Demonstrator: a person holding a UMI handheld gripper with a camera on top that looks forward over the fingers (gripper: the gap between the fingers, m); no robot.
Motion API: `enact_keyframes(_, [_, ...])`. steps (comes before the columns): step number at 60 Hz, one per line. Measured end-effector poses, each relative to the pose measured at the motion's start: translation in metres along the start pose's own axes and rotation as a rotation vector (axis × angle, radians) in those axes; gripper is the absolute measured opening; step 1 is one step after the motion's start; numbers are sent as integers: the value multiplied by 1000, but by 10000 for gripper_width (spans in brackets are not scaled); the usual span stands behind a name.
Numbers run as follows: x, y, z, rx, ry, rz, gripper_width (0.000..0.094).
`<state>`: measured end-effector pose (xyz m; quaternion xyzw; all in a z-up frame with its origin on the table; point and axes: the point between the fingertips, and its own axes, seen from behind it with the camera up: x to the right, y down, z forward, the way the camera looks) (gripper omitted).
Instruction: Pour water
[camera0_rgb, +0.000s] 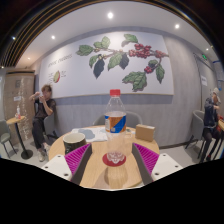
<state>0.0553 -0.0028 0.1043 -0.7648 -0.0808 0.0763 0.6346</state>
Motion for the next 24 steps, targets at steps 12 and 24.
enact_keyframes(12, [-4,26,-87,-11,-2,2,860])
enact_keyframes(24, [2,61,-142,-42,-1,-58,852])
